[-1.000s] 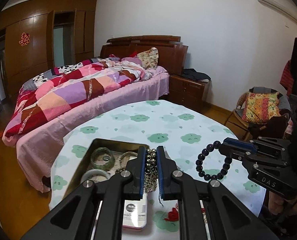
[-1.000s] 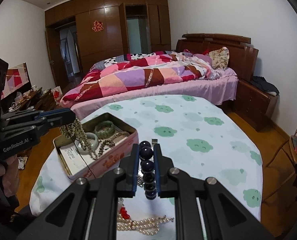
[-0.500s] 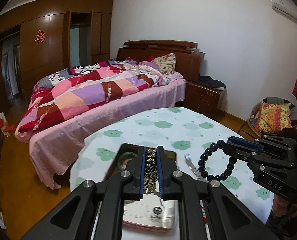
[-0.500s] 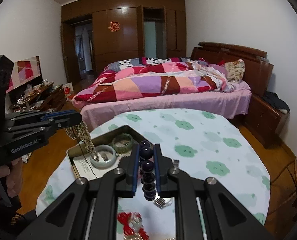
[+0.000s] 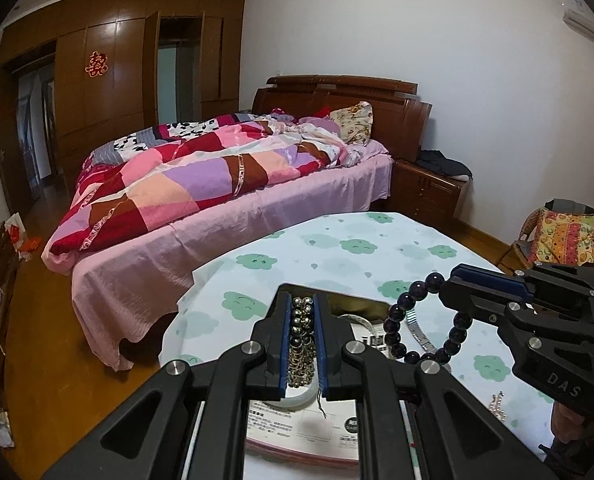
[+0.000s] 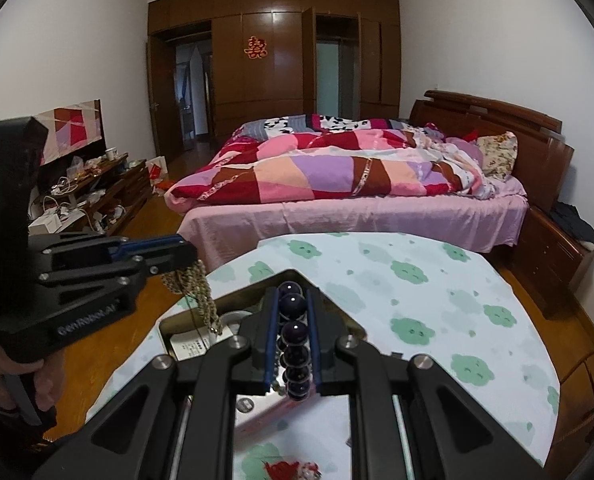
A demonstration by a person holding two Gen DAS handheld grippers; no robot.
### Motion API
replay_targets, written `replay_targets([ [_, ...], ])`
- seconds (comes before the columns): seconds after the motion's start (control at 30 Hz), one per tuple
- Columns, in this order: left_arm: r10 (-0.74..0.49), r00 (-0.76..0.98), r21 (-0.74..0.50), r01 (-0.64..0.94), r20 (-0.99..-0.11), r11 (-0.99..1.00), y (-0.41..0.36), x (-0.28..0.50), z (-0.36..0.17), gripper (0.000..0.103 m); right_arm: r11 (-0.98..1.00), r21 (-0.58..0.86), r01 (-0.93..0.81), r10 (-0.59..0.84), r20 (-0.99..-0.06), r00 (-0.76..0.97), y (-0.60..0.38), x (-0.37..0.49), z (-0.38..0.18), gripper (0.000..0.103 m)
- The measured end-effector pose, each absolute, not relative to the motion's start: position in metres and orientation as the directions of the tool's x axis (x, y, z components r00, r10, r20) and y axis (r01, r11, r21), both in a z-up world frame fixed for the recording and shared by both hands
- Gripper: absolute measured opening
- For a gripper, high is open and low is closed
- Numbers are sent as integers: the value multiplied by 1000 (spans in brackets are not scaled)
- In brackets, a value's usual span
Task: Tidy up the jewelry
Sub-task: 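Carry the bead bracelet and gold chain toward the tin box with both tools, then lower the bead bracelet and gold chain into the tin box and open both tools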
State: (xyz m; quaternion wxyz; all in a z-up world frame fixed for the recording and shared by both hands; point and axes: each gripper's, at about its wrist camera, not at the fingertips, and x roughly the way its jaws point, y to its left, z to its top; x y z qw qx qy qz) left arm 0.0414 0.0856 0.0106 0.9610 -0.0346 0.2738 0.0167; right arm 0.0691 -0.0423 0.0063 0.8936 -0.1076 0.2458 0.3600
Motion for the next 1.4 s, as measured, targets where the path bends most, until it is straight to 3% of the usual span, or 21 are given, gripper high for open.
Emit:
replay_targets([
  [0.8,57,760,-34,-103,-648,994,101,63,-57,10,687,32,-726,564,-653,505,-5,77,-56,16],
  [1.4,62,710,-15,-102,-701,995,101,70,-83,10,714,15,-700,516,-686,512,-5,85,-73,16],
])
